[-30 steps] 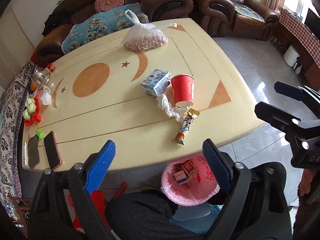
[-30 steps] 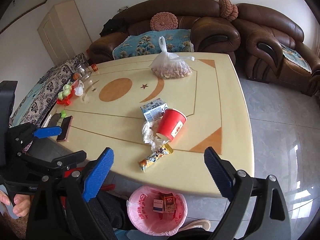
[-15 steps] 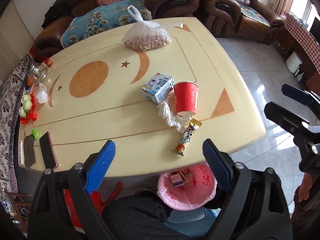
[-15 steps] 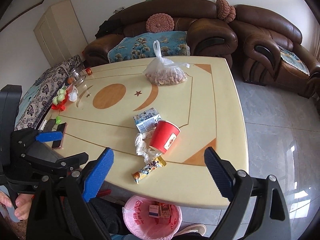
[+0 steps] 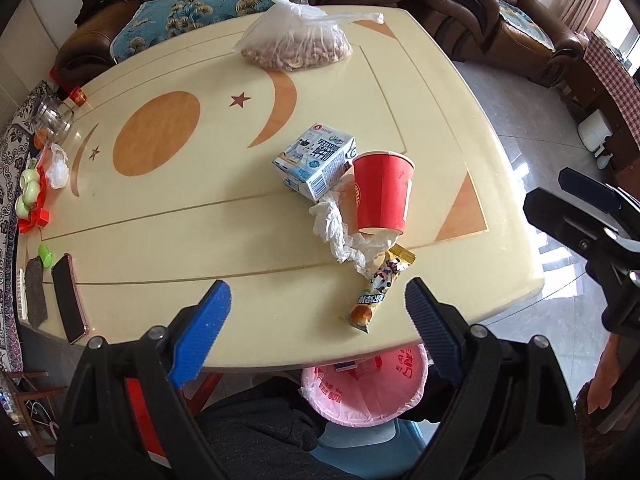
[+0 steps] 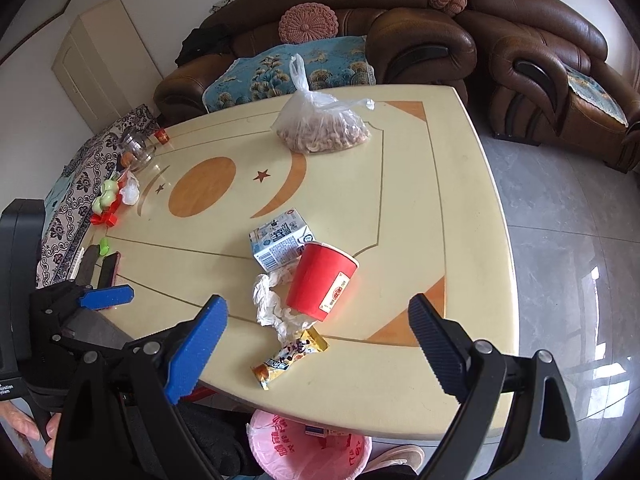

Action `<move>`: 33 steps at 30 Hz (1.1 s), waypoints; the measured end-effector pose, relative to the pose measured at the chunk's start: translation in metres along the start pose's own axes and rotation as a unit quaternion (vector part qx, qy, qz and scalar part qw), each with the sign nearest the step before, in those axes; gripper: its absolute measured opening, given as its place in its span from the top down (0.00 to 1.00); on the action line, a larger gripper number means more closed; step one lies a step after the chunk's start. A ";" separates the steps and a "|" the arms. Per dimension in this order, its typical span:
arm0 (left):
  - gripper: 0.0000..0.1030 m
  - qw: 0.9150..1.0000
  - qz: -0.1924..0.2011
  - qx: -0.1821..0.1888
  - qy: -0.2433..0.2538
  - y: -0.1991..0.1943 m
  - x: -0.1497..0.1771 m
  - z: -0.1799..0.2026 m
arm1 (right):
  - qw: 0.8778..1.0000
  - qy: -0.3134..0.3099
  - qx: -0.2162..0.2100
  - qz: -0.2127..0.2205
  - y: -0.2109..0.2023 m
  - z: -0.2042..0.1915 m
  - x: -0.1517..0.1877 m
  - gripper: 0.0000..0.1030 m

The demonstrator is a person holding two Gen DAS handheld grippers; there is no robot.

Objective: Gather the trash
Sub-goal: 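Move both tools back over the table toward the red cup and tissue, then grasp the white tissue with the left tool while the right tool grasps the red cup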

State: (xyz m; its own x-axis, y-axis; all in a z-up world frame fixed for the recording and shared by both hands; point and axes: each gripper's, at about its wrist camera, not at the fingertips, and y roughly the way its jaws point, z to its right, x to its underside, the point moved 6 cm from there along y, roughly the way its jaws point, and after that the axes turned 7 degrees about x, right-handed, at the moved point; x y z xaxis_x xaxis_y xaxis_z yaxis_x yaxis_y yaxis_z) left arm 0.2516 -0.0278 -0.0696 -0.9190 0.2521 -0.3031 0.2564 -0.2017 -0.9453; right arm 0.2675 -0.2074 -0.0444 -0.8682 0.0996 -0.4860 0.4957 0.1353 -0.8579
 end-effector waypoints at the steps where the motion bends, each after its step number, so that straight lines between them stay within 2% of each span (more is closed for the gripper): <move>1: 0.16 1.000 -0.005 0.001 -0.004 0.006 -0.001 -0.002 | 1.000 0.004 -0.004 -0.009 0.009 0.001 -0.001 0.13; 16: 0.16 0.996 -0.056 0.003 -0.063 0.101 -0.024 -0.022 | 0.993 0.038 -0.001 -0.112 0.136 0.001 -0.009 0.13; 24: 0.16 0.993 -0.063 0.023 -0.097 0.127 -0.032 -0.032 | 0.986 0.072 -0.023 -0.150 0.182 -0.002 -0.011 0.13; 28: 0.16 0.990 -0.066 0.045 -0.118 0.138 -0.033 -0.033 | 0.983 0.086 -0.022 -0.159 0.199 0.000 -0.010 0.13; 30: 0.16 0.987 -0.070 0.057 -0.129 0.144 -0.032 -0.034 | 0.982 0.096 -0.021 -0.161 0.204 0.002 -0.009 0.17; 31: 0.16 0.987 -0.070 0.060 -0.134 0.146 -0.031 -0.034 | 0.981 0.100 -0.026 -0.162 0.206 0.003 -0.009 0.22; 33: 0.16 0.986 -0.071 0.063 -0.139 0.151 -0.030 -0.034 | 0.981 0.104 -0.033 -0.163 0.210 0.002 -0.008 0.23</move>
State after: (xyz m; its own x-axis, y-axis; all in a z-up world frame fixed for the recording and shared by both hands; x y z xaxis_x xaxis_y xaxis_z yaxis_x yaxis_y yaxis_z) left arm 0.3282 -0.0334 -0.2072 -0.9940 0.0213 -0.1073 0.0958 -0.3039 -0.9479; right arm 0.3788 -0.1820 -0.2210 -0.9616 0.2379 -0.1372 0.1985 0.2568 -0.9459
